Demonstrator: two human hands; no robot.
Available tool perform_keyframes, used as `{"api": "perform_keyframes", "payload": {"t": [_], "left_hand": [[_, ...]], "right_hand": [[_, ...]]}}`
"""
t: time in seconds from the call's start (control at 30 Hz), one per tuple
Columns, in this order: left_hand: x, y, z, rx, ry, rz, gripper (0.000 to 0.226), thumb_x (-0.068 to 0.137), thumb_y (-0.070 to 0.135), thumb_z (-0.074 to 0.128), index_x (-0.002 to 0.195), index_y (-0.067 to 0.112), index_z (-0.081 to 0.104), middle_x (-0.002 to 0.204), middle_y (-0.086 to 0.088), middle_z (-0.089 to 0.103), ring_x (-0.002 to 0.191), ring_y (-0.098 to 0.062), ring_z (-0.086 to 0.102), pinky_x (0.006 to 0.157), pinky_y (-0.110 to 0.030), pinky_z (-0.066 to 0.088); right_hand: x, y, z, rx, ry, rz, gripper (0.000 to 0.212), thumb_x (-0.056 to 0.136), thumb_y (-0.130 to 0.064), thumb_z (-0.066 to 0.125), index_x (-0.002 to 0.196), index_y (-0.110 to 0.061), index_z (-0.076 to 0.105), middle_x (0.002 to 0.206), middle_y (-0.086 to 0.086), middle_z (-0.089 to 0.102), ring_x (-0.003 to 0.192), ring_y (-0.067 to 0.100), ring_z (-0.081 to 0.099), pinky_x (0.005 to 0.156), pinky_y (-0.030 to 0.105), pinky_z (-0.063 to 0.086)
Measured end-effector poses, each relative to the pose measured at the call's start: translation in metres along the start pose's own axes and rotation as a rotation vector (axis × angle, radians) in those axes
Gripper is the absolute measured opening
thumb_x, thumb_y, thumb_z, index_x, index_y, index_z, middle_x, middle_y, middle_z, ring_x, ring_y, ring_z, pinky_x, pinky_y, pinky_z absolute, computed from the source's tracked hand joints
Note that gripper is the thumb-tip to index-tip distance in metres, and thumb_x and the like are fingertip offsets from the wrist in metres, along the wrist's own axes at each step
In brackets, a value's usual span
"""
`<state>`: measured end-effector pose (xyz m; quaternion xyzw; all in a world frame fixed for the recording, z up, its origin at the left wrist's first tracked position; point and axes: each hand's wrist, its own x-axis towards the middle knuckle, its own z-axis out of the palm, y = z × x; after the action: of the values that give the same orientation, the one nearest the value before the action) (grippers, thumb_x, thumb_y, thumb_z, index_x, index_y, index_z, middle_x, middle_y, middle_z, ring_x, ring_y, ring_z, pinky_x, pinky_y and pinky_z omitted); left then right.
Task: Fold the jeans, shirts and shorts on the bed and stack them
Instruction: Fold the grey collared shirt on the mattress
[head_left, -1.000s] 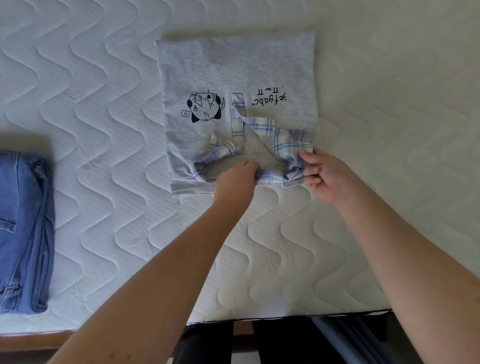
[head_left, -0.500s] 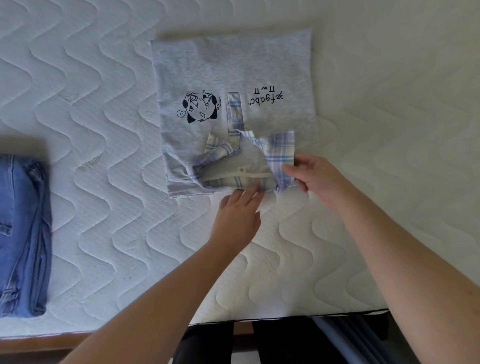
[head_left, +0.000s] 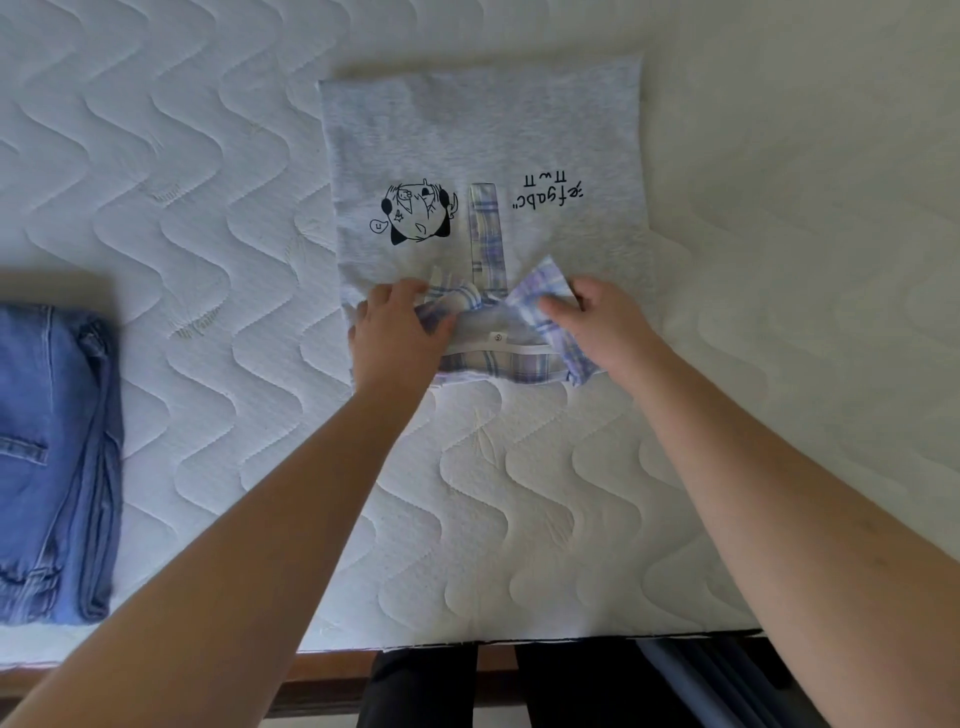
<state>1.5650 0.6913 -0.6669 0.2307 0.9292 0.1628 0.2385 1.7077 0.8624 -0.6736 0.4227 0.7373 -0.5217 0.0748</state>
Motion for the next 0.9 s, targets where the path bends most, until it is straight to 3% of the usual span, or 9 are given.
{"api": "perform_keyframes", "payload": {"t": [0.1, 0.17, 0.27, 0.47, 0.6, 0.7, 0.77, 0.9], "left_hand": [[-0.008, -0.009, 0.010, 0.032, -0.050, 0.199, 0.035, 0.087, 0.022, 0.069, 0.122, 0.020, 0.068, 0.132, -0.001, 0.059, 0.123, -0.027, 0.048, 0.103, -0.040, 0.034], [-0.018, -0.015, 0.019, 0.008, -0.059, 0.278, 0.037, 0.088, 0.013, 0.066, 0.125, 0.017, 0.067, 0.137, -0.003, 0.060, 0.131, -0.030, 0.047, 0.109, -0.043, 0.033], [-0.026, -0.025, 0.031, 0.070, -0.050, 0.362, 0.043, 0.092, 0.013, 0.056, 0.135, 0.013, 0.059, 0.147, -0.009, 0.050, 0.142, -0.031, 0.037, 0.116, -0.047, 0.025], [-0.035, -0.037, 0.041, 0.312, -0.025, 0.495, 0.052, 0.097, 0.027, 0.046, 0.148, 0.013, 0.044, 0.158, -0.014, 0.031, 0.148, -0.032, 0.025, 0.119, -0.052, 0.021], [-0.033, -0.032, 0.032, 0.232, 0.091, 0.507, 0.042, 0.099, 0.028, 0.051, 0.136, 0.012, 0.057, 0.145, -0.017, 0.049, 0.137, -0.037, 0.043, 0.112, -0.054, 0.032], [-0.026, -0.010, 0.026, 0.085, 0.093, 0.553, 0.035, 0.097, 0.022, 0.057, 0.129, 0.008, 0.061, 0.129, -0.015, 0.058, 0.110, -0.036, 0.059, 0.092, -0.051, 0.049], [-0.019, 0.014, 0.023, -0.043, -0.050, 0.494, 0.035, 0.099, 0.022, 0.056, 0.131, 0.007, 0.058, 0.129, -0.012, 0.057, 0.097, -0.031, 0.065, 0.082, -0.045, 0.053], [0.003, 0.051, 0.024, -0.237, -0.265, 0.146, 0.038, 0.098, 0.032, 0.058, 0.131, 0.014, 0.056, 0.124, -0.005, 0.059, 0.097, -0.023, 0.065, 0.088, -0.035, 0.053]], "right_hand": [[0.004, -0.003, 0.008, -0.239, -0.070, -0.018, 0.028, 0.100, -0.028, 0.052, 0.080, -0.009, 0.055, 0.065, 0.003, 0.046, 0.056, 0.013, 0.039, 0.057, 0.032, 0.027], [0.006, -0.004, 0.015, -0.280, -0.057, -0.006, 0.023, 0.102, -0.029, 0.048, 0.091, -0.011, 0.058, 0.073, 0.003, 0.053, 0.064, 0.018, 0.047, 0.060, 0.033, 0.032], [0.007, -0.003, 0.026, -0.291, 0.069, 0.002, 0.025, 0.102, -0.027, 0.047, 0.114, -0.009, 0.059, 0.082, 0.004, 0.059, 0.072, 0.022, 0.052, 0.063, 0.031, 0.035], [0.007, 0.007, 0.033, -0.475, 0.305, -0.094, 0.020, 0.094, -0.030, 0.061, 0.101, -0.011, 0.061, 0.095, 0.007, 0.060, 0.082, 0.026, 0.056, 0.069, 0.036, 0.042], [0.009, 0.011, 0.035, -0.473, 0.346, -0.102, 0.025, 0.091, -0.036, 0.065, 0.090, -0.011, 0.062, 0.084, 0.004, 0.060, 0.077, 0.023, 0.055, 0.065, 0.031, 0.034], [0.005, 0.009, 0.029, -0.312, 0.365, -0.116, 0.027, 0.095, -0.035, 0.060, 0.098, -0.008, 0.064, 0.087, 0.004, 0.063, 0.079, 0.021, 0.056, 0.072, 0.034, 0.042], [-0.006, 0.009, 0.023, -0.249, 0.452, -0.125, 0.027, 0.099, -0.031, 0.054, 0.099, -0.006, 0.063, 0.088, 0.005, 0.062, 0.082, 0.023, 0.057, 0.076, 0.035, 0.043], [-0.042, 0.029, 0.016, -0.139, 0.555, 0.119, 0.027, 0.101, -0.032, 0.047, 0.083, -0.014, 0.055, 0.076, -0.002, 0.054, 0.075, 0.023, 0.052, 0.063, 0.027, 0.026]]}}
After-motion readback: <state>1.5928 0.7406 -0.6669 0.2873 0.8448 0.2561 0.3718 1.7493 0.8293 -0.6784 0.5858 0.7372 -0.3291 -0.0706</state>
